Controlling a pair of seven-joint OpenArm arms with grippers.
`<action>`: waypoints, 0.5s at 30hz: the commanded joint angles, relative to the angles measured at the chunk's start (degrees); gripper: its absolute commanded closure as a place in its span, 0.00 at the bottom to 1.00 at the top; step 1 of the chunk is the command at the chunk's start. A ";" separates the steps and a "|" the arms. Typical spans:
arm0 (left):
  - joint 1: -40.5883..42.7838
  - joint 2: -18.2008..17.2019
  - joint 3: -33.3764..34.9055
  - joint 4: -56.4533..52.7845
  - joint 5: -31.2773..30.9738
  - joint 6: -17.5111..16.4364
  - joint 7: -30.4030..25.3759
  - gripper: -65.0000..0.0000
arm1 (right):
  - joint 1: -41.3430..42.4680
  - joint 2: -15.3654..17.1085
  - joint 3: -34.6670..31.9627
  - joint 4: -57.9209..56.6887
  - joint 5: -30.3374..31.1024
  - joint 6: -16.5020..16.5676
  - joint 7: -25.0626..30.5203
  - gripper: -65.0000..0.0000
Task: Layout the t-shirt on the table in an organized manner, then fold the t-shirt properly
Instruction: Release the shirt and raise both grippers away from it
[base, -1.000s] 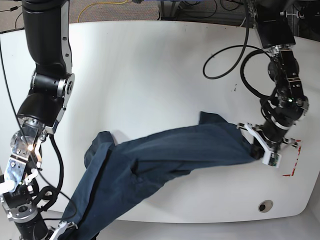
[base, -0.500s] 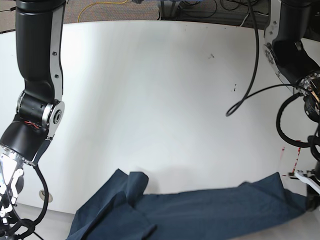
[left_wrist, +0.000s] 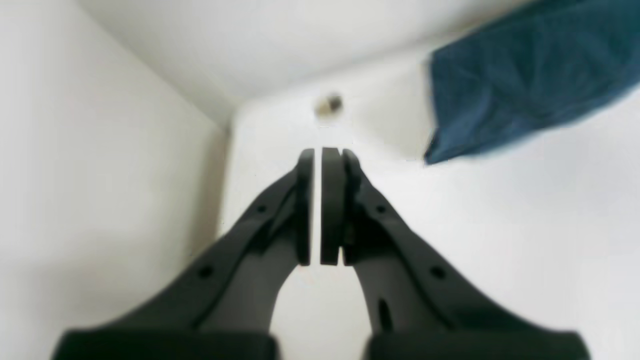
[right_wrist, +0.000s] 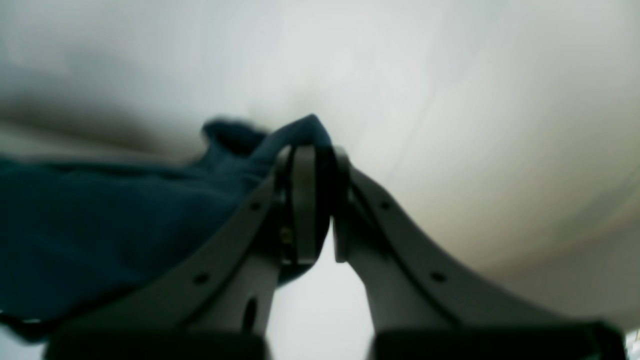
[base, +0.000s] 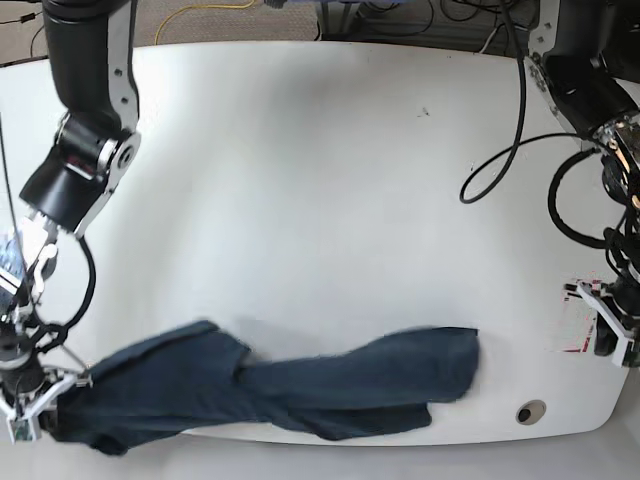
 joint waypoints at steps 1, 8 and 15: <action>3.39 0.13 -0.76 1.15 -0.41 0.11 -3.11 1.00 | -6.30 0.26 1.68 4.54 3.39 0.63 0.93 1.00; 16.14 2.06 -4.19 0.97 -0.41 0.03 -8.73 1.00 | -24.76 -3.00 7.05 9.11 9.37 0.63 -0.39 1.00; 23.44 2.59 -4.01 0.80 -0.41 0.03 -9.79 1.00 | -37.24 -6.42 10.56 11.40 13.50 0.80 0.66 1.00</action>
